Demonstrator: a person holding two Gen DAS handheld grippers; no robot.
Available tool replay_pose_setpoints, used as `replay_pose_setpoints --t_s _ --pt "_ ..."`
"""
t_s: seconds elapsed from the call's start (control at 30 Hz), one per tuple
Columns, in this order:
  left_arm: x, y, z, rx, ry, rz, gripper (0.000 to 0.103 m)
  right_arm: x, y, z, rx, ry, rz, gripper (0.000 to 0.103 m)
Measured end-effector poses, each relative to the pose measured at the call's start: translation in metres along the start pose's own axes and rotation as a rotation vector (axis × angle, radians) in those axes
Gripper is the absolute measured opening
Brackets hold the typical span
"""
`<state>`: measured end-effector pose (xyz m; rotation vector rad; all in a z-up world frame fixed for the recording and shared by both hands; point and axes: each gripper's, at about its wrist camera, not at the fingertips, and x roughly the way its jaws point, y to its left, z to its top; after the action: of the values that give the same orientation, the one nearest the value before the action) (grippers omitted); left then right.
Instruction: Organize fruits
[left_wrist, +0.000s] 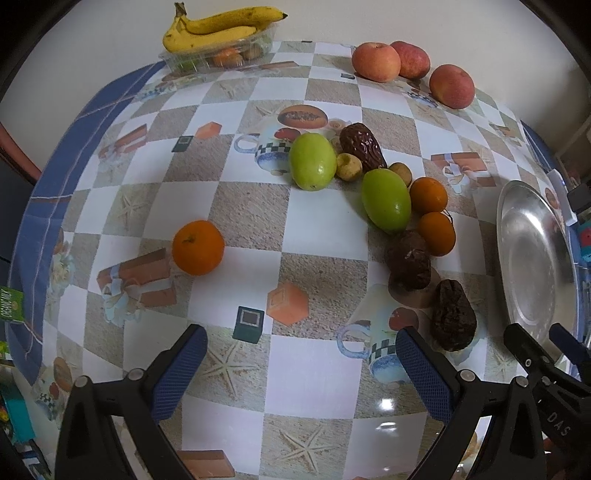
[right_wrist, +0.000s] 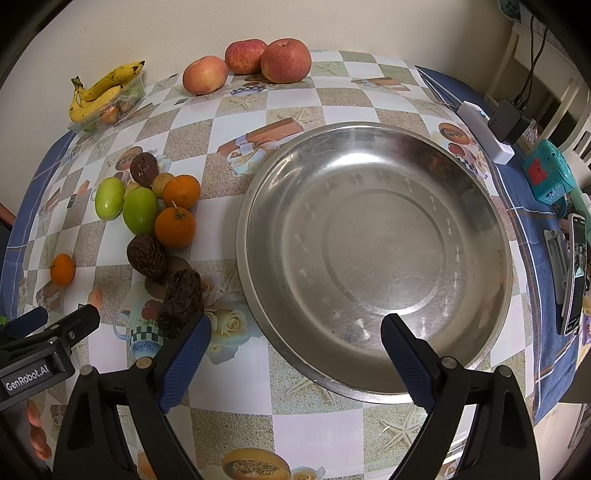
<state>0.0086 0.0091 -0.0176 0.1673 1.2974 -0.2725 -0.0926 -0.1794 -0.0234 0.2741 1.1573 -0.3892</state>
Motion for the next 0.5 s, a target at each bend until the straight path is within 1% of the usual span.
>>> replay_pose_setpoints --t_s 0.1,0.2,0.37,0.5 --pt "-0.0001 0.0019 0.0007 -0.013 -0.002 -0.007 0.103 0.0 -0.0001 0.0005 0.0 0.0 0.0 0.093" --pt "-0.0005 0.0013 0.0012 -0.005 -0.009 -0.02 0.103 0.0 -0.0003 0.0009 0.0 0.0 0.0 0.093" --pt "-0.0015 -0.0016 0.0011 0.021 -0.031 0.0 0.103 0.0013 0.0019 -0.001 -0.005 0.002 0.001 0.093" --pt "-0.0025 -0.0002 0.0014 0.024 -0.046 -0.004 0.103 0.0015 0.0023 -0.0012 -0.006 0.002 0.0 0.093"
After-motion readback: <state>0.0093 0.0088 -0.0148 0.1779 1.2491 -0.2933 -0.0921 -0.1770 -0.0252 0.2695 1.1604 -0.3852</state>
